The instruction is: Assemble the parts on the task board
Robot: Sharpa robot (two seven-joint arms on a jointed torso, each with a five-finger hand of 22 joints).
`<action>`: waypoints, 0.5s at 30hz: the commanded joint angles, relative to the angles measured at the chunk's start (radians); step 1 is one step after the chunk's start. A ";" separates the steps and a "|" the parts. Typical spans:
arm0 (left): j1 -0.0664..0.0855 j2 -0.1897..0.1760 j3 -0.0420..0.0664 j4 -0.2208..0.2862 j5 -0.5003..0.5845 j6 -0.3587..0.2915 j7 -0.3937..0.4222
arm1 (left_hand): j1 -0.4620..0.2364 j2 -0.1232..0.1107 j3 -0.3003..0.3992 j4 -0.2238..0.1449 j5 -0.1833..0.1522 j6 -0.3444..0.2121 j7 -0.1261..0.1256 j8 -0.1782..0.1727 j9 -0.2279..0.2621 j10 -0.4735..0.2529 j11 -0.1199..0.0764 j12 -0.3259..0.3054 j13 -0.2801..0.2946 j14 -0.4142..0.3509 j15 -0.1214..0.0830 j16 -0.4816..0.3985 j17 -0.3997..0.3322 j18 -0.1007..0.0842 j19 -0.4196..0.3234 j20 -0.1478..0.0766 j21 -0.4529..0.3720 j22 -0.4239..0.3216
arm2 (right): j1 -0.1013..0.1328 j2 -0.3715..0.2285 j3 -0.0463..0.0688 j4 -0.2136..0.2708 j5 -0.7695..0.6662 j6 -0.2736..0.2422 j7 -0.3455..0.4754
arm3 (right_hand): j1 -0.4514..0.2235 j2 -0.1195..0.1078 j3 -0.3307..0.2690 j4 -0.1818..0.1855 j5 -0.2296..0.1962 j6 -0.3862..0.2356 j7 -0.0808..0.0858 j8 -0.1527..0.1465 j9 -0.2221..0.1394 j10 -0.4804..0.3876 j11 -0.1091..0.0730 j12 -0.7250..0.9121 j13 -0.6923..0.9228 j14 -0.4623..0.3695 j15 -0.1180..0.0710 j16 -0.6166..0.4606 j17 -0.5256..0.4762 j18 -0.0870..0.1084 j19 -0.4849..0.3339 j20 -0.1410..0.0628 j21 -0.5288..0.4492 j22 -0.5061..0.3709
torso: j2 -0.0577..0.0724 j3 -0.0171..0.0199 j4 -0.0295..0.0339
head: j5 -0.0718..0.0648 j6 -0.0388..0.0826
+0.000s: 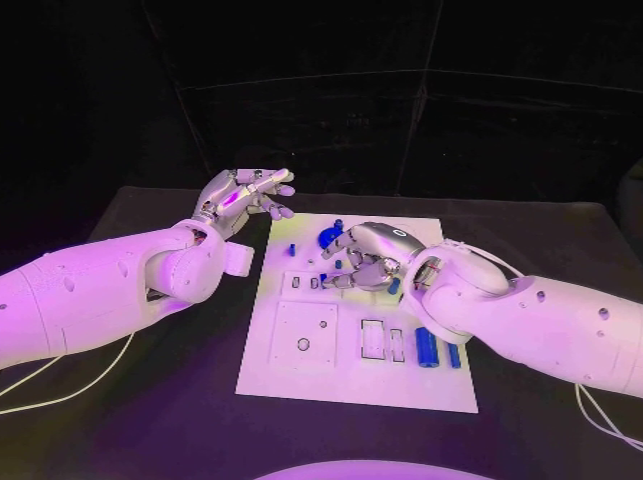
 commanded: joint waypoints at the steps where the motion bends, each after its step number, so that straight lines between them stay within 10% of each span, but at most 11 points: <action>1: 0.003 -0.006 0.001 -0.006 -0.112 0.076 -0.059 | -0.012 -0.012 0.011 0.003 -0.004 0.023 -0.011 0.002 0.004 0.050 -0.018 0.017 0.017 0.057 -0.019 0.290 0.293 0.012 0.051 -0.019 0.058 0.031 | 0.031 -0.053 0.001 0.043 0.236 -0.001 0.139 | 0.023 0.008 -0.001 -0.009 0.013 0.019 -0.006 0.014 0.004 0.005 -0.004 0.005 0.002 0.056 -0.007 -0.009 0.037 0.012 -0.009 -0.005 -0.009 0.054 | -0.003 0.0020 0.0011 | 0.001 0.004; 3: 0.008 -0.009 0.001 -0.011 -0.163 0.091 -0.135 | -0.026 -0.035 0.009 0.009 -0.003 0.039 -0.026 0.003 0.010 0.093 -0.033 0.047 0.049 0.072 -0.033 0.581 0.612 0.009 0.108 -0.036 0.136 0.074 | 0.055 -0.092 0.001 0.061 0.303 0.019 0.153 | 0.028 0.012 -0.001 -0.011 0.012 0.023 -0.007 0.018 0.005 0.005 -0.006 0.006 0.003 0.055 -0.008 -0.011 0.035 0.013 -0.012 -0.006 -0.011 0.050 | -0.009 0.0032 0.0010 | -0.001 0.003; 5: 0.018 -0.012 0.000 -0.014 -0.214 0.094 -0.199 | -0.043 -0.048 -0.003 0.022 -0.005 0.050 -0.032 0.006 0.017 0.121 -0.040 0.082 0.082 0.075 -0.046 0.701 0.754 -0.006 0.158 -0.042 0.252 0.193 | 0.070 -0.115 0.001 0.067 0.339 0.027 0.157 | 0.029 0.013 -0.002 -0.011 0.011 0.024 -0.008 0.019 0.005 0.005 -0.006 0.007 0.003 0.055 -0.008 -0.011 0.035 0.013 -0.012 -0.007 -0.011 0.050 | -0.012 0.0035 -0.0002 | -0.005 0.002; 8: 0.036 -0.016 -0.003 -0.014 -0.324 0.117 -0.365 | -0.072 -0.069 -0.044 0.057 -0.004 0.067 -0.051 0.047 0.046 0.138 -0.064 0.225 0.201 0.088 -0.054 0.901 1.011 -0.052 0.229 -0.066 0.548 0.568 | 0.095 -0.174 0.001 0.069 0.406 0.036 0.163 | 0.033 0.019 -0.002 -0.012 0.012 0.029 -0.009 0.024 0.006 0.007 -0.008 0.009 0.005 0.056 -0.010 -0.010 0.037 0.012 -0.010 -0.008 -0.011 0.051 | -0.023 0.0057 -0.0031 | -0.001 0.000; 11: 0.044 -0.017 -0.004 -0.008 -0.397 0.143 -0.474 | -0.099 -0.060 -0.081 0.105 -0.006 0.047 -0.060 0.097 0.080 0.076 -0.054 0.385 0.340 0.089 -0.057 0.940 1.064 -0.064 0.221 -0.063 0.632 0.668 | 0.104 -0.204 0.001 0.064 0.433 0.035 0.162 | 0.033 0.020 -0.002 -0.012 0.013 0.029 -0.009 0.024 0.006 0.007 -0.008 0.008 0.004 0.056 -0.010 -0.010 0.037 0.012 -0.010 -0.009 -0.011 0.051 | -0.026 0.0089 -0.0035 | 0.000 0.004; 15: 0.057 -0.004 -0.005 -0.004 -0.528 0.198 -0.654 | -0.118 -0.056 -0.157 0.176 -0.007 -0.003 -0.061 0.213 0.156 0.008 -0.070 0.791 0.726 0.100 -0.059 0.978 1.125 -0.072 0.212 -0.069 0.721 0.780 | 0.114 -0.234 0.001 0.041 0.460 0.029 0.162 | 0.033 0.020 -0.002 -0.012 0.013 0.029 -0.009 0.024 0.006 0.007 -0.008 0.008 0.004 0.056 -0.010 -0.010 0.036 0.012 -0.010 -0.009 -0.011 0.052 | -0.033 0.0114 -0.0023 | -0.007 0.002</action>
